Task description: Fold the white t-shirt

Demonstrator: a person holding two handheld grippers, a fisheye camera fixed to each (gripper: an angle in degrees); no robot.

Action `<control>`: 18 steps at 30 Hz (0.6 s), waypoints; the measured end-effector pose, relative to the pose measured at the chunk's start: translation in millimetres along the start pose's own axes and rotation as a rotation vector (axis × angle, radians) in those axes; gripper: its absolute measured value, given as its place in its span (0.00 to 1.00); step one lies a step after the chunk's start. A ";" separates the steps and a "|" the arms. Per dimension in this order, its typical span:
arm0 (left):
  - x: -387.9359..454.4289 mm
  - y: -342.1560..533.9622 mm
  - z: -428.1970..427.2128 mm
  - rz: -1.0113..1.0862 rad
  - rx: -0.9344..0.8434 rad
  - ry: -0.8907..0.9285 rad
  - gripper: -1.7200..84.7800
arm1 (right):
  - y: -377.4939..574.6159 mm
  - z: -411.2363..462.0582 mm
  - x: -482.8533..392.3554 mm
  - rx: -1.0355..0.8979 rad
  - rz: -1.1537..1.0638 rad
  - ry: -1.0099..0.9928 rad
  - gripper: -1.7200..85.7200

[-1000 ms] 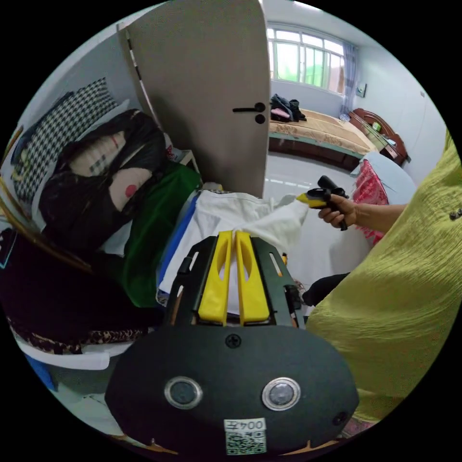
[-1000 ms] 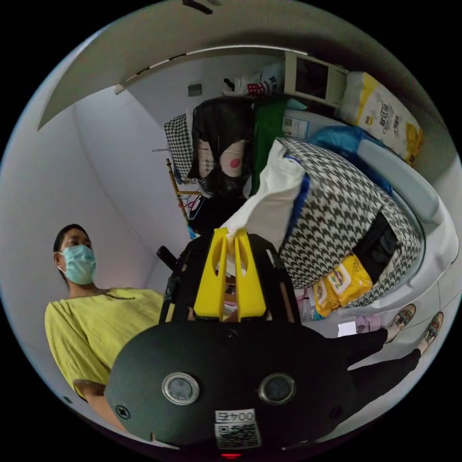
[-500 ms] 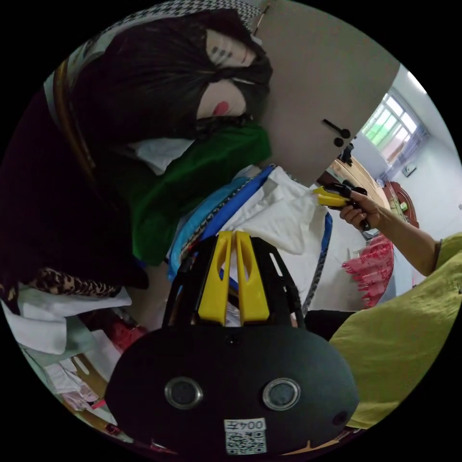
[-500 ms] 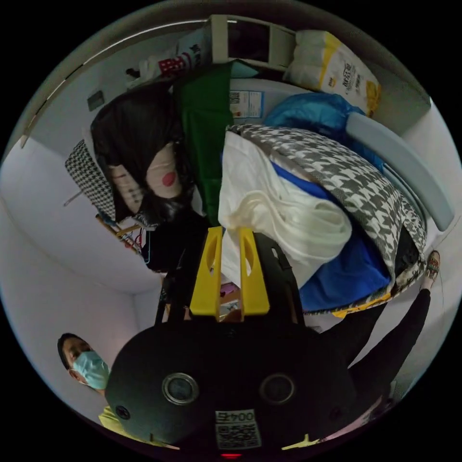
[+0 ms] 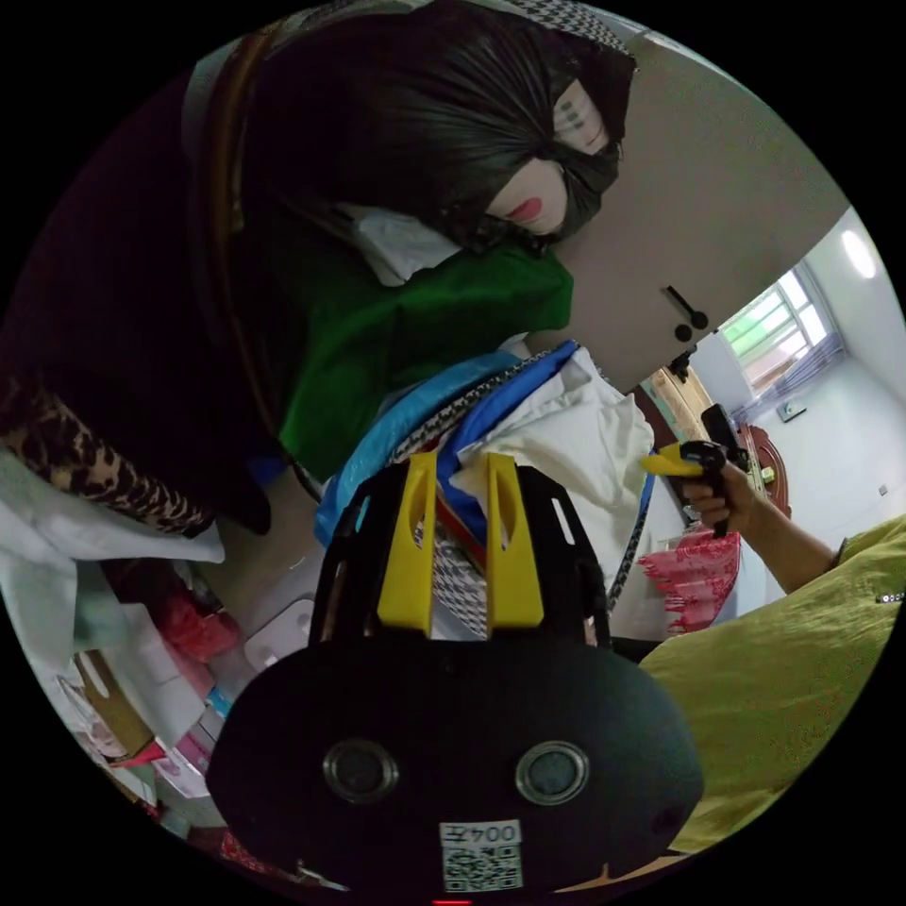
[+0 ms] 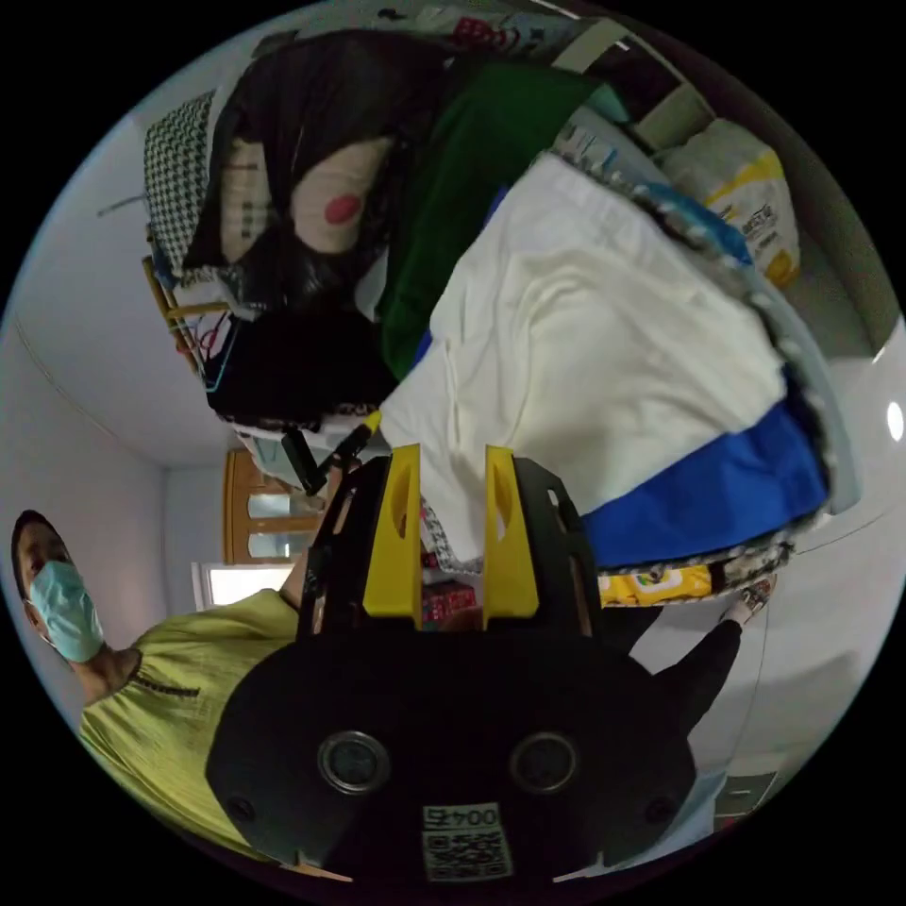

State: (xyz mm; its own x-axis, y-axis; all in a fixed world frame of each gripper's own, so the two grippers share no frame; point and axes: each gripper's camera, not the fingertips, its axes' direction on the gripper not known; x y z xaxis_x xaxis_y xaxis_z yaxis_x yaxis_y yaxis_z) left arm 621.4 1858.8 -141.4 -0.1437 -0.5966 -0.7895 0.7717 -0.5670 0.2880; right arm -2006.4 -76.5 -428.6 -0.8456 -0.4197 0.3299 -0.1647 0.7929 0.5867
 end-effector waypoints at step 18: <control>77.4 65.7 -73.0 -0.037 0.044 0.029 0.09 | -71.8 105.3 -4.0 0.073 -0.089 -0.077 0.07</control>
State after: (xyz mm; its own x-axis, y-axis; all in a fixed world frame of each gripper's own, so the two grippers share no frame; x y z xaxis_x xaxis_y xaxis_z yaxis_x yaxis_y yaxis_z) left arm 706.2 1816.8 -223.2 -0.1534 -0.5584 -0.8152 0.7384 -0.6130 0.2809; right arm -2044.6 -85.2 -549.9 -0.8617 -0.4574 0.2197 -0.2752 0.7851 0.5549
